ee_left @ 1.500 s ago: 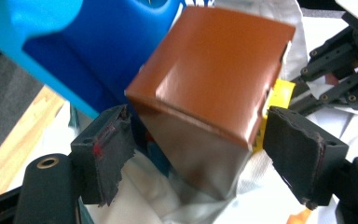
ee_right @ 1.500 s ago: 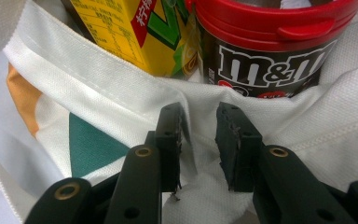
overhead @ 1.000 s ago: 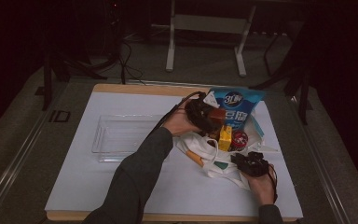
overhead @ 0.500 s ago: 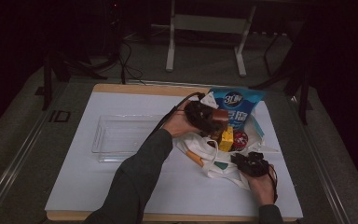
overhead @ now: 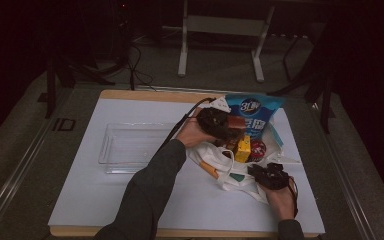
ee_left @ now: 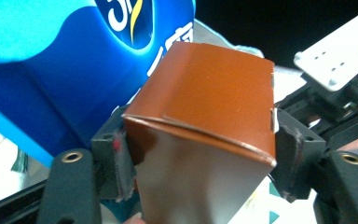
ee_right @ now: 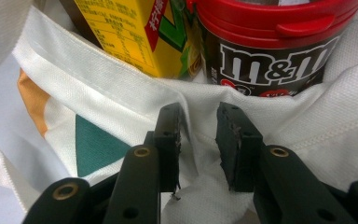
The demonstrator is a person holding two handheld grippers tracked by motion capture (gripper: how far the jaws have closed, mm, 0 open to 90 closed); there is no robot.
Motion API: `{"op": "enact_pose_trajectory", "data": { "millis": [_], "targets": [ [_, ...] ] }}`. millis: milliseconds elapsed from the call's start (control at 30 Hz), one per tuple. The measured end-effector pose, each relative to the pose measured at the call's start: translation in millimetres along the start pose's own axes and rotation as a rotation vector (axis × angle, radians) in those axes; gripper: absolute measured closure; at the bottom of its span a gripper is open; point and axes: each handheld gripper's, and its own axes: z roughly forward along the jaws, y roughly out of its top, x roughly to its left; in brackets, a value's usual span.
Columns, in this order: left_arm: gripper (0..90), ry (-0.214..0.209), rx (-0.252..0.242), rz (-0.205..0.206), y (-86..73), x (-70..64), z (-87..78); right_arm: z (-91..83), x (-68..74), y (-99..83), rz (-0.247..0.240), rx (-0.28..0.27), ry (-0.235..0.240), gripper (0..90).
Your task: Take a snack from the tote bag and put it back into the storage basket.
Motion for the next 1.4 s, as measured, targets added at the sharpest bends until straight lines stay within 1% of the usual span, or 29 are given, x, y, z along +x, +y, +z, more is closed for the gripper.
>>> {"op": "enact_pose_trajectory", "data": {
  "millis": [100, 167, 233, 367, 400, 467, 633, 700, 833, 933, 967, 1067, 1233, 1400],
  "targets": [
    [36.3, -0.002, -0.026, -0.013, -3.9, 0.5, -0.9, 0.1, 0.1, 0.0, -0.001, -0.001, -0.001, 70.0],
    [35.5, 0.007, -0.032, -0.01, -3.9, 0.2, 0.4, 0.1, 0.3, -0.1, -0.001, -0.002, -0.003, 70.1],
    [33.8, 0.026, -0.033, -0.007, -3.3, 0.2, 3.0, 0.0, 0.3, -0.2, -0.001, -0.003, -0.002, 70.0],
    [30.6, 0.041, -0.044, -0.021, -3.6, 3.2, 6.2, -0.3, -0.3, -0.3, 0.003, -0.001, 0.004, 70.1],
    [29.7, 0.041, -0.044, -0.021, -3.6, 3.2, 6.2, -0.3, -0.3, -0.3, 0.003, -0.001, 0.004, 70.1],
    [29.1, 0.026, -0.065, -0.038, -4.7, 4.8, 7.7, -0.3, -0.5, -0.5, 0.004, -0.002, 0.012, 70.1],
    [29.4, 0.001, -0.101, -0.059, -6.3, 6.0, 8.5, -0.3, -0.8, -0.7, 0.007, -0.004, 0.015, 70.1],
    [30.8, 0.001, -0.1, -0.062, -6.3, 5.0, 7.2, -0.3, -0.7, -0.7, 0.007, -0.003, 0.014, 70.1],
    [36.4, 0.022, -0.094, -0.044, -6.8, 1.1, 3.1, -0.3, -0.5, -0.6, 0.006, -0.003, 0.013, 70.1],
    [39.3, 0.038, -0.105, -0.036, -7.3, -1.6, 0.7, -0.3, -0.5, -0.8, 0.005, -0.003, 0.013, 70.1],
    [42.6, 0.045, -0.104, -0.038, -7.1, -1.5, -0.9, -0.3, -0.5, -0.8, 0.006, -0.004, 0.014, 70.0],
    [42.9, 0.05, -0.109, -0.04, -8.9, -0.9, -4.5, -0.3, -0.7, -1.0, 0.008, -0.006, 0.017, 70.1],
    [43.3, 0.063, -0.138, -0.051, -9.3, -0.8, -9.9, -0.3, -0.8, -1.2, 0.008, -0.007, 0.018, 70.1],
    [43.2, 0.075, -0.141, -0.036, -6.9, -2.9, -14.9, -0.3, -0.8, -1.3, 0.008, -0.007, 0.018, 70.0]
  ]
}}
